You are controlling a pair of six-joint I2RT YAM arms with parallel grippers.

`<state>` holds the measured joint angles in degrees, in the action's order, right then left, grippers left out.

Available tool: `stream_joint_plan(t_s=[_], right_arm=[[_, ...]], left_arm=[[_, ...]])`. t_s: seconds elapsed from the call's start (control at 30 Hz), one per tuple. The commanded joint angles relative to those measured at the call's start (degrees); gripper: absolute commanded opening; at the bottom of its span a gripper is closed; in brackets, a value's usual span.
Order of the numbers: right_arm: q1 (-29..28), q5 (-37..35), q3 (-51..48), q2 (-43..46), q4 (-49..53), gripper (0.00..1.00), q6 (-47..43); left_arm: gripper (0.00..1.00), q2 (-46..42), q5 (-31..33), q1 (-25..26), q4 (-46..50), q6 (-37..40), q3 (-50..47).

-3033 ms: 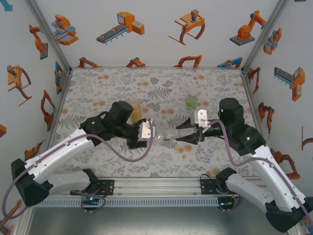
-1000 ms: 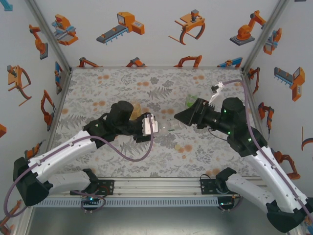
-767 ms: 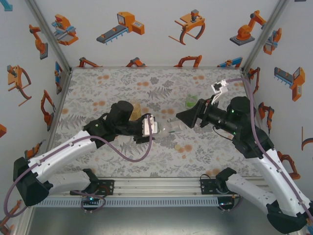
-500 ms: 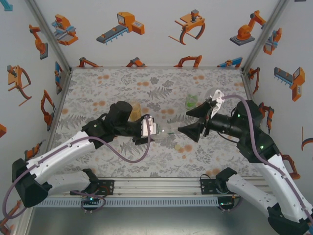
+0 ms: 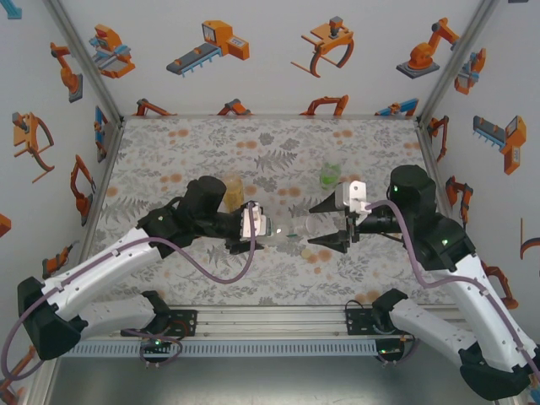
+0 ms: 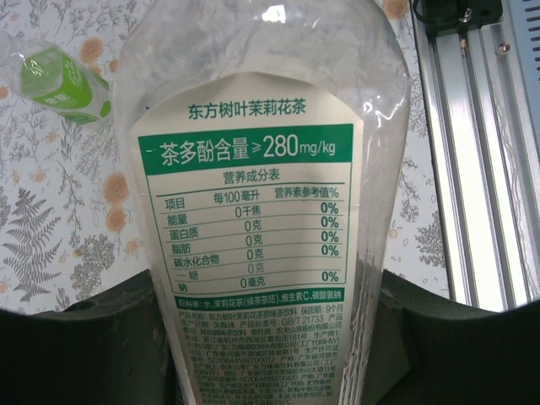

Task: Screw on the bottle caps

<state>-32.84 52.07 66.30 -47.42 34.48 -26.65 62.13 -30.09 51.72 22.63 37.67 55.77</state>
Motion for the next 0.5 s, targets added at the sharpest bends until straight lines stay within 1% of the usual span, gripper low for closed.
stream_joint_plan(t_s=[0.0, 0.27, 0.47], right_arm=[[-0.29, 2.30, -0.71, 0.03, -1.26, 0.57, -2.53], [-0.29, 1.02, -1.45, -0.14, -1.78, 0.54, -2.53], [-0.29, 0.70, -1.80, -0.38, -2.05, 0.48, -2.52]], left_arm=[[0.00, -1.13, -2.08, 0.22, 0.86, -0.47, 0.92], [0.00, -0.72, -2.17, 0.22, 0.83, -0.40, 1.12], [0.00, -0.50, -2.30, 0.22, 0.75, -0.36, 1.23]])
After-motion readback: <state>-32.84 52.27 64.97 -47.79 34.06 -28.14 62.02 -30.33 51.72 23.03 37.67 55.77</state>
